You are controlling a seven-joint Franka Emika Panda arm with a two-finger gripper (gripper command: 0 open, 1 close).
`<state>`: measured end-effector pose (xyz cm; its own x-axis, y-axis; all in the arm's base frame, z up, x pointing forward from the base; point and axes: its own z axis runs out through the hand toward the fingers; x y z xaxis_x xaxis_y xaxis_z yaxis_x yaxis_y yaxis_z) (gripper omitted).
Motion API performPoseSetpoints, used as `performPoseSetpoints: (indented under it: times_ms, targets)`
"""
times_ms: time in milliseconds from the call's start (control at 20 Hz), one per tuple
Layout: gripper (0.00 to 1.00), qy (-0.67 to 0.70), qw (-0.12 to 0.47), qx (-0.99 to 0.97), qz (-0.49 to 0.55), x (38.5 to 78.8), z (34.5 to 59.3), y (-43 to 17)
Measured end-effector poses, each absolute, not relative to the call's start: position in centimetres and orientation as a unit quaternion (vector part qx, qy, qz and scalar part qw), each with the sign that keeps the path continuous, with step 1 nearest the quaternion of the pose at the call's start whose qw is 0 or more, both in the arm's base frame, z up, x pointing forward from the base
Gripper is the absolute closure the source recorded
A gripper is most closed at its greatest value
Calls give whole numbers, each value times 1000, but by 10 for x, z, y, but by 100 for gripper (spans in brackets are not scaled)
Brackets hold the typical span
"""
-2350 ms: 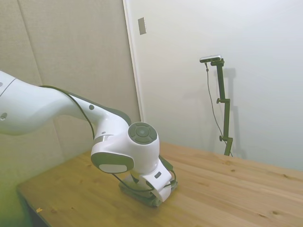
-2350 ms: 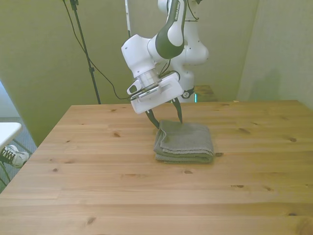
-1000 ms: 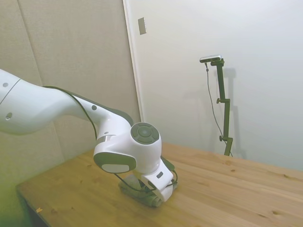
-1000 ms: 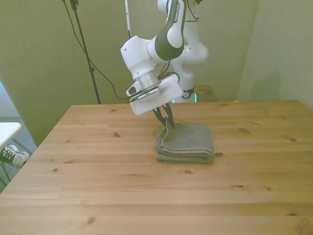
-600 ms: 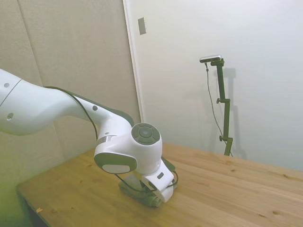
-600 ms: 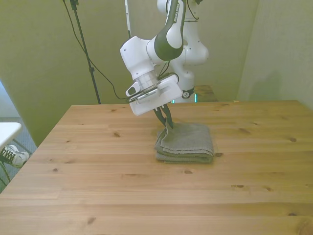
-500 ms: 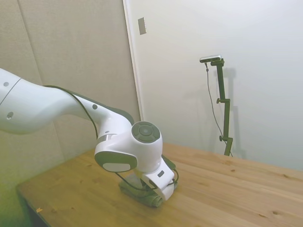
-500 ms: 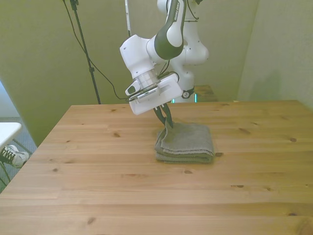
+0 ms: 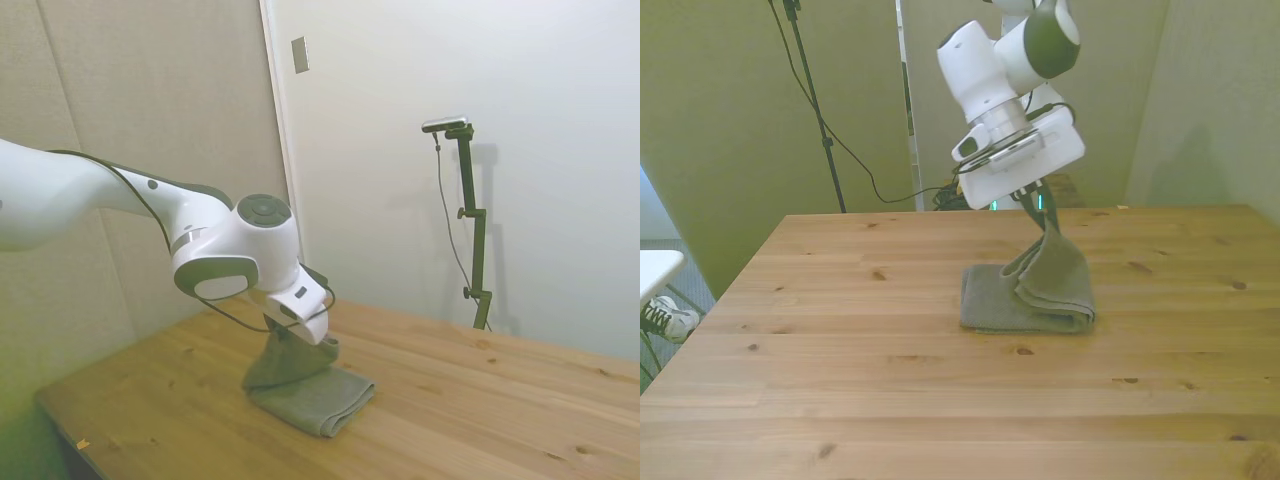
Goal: Unfold the towel
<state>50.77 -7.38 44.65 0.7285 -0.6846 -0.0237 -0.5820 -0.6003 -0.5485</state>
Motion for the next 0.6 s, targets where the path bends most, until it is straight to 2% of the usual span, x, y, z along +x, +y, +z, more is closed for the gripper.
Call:
performPoseSetpoints:
  times_ms: [250,600]
  targets:
    - [100,317,255,-910,-85,515,444,0]
    - [100,295,245,-921,-72,517,420,35]
